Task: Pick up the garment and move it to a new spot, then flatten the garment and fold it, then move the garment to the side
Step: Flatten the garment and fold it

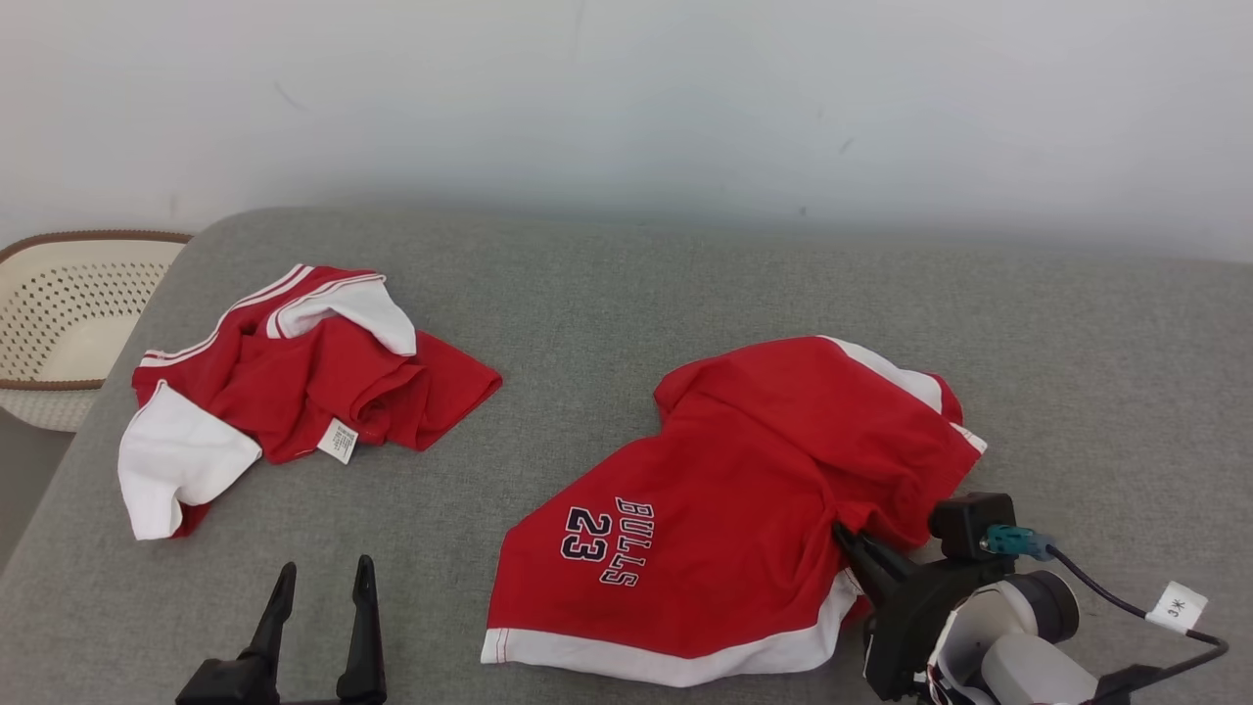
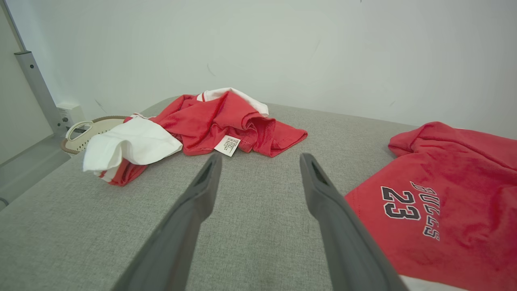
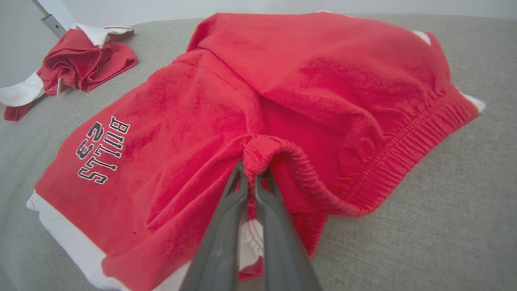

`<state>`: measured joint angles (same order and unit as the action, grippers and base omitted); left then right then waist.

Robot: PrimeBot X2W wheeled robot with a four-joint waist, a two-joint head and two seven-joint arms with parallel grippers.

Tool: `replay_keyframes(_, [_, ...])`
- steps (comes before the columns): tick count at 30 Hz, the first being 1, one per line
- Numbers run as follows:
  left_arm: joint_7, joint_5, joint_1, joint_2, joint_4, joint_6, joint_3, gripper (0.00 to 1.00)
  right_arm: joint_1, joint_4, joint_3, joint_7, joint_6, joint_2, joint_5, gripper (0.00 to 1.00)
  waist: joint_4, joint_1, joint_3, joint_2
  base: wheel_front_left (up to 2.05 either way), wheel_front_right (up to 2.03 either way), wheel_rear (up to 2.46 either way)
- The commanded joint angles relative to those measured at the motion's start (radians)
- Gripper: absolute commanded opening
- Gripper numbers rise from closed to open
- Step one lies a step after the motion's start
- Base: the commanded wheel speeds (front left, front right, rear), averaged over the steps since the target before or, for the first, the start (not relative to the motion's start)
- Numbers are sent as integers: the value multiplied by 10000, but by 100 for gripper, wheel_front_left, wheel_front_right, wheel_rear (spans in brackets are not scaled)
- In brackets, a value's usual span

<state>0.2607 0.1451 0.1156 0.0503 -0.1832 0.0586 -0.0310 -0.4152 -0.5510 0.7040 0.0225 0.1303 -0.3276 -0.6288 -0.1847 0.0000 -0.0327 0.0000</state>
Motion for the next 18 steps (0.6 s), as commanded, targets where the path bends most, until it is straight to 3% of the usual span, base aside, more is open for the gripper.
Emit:
replay_keyframes(1, [38,10,73,2,-19,0,-11,100,-149,-161,102,145,8,84,-95,0,-60,0,-50,0,0,0,0])
replay_keyframes(4, [39,3,73,2,-10,15,-42,100,-387,-741,331,466,8,209,-188,0,-71,0,-92,0,0,0,0])
replay_keyframes(5, [40,7,76,2,-14,22,-53,100,-460,-905,385,563,8,240,-207,19,-60,0,-107,0,0,0,0])
replay_keyframes(6, [40,12,77,2,-18,33,-56,100,-498,-1054,455,642,8,275,-247,69,-39,0,-117,0,0,0,0])
replay_keyframes(7, [40,22,77,2,-24,39,-61,100,-527,-1169,527,723,8,303,-294,100,-15,0,-123,0,0,0,0])
replay_keyframes(18, [39,51,-95,3,9,97,-8,100,-144,-847,878,1860,8,-62,-706,100,518,0,-39,0,0,0,0])
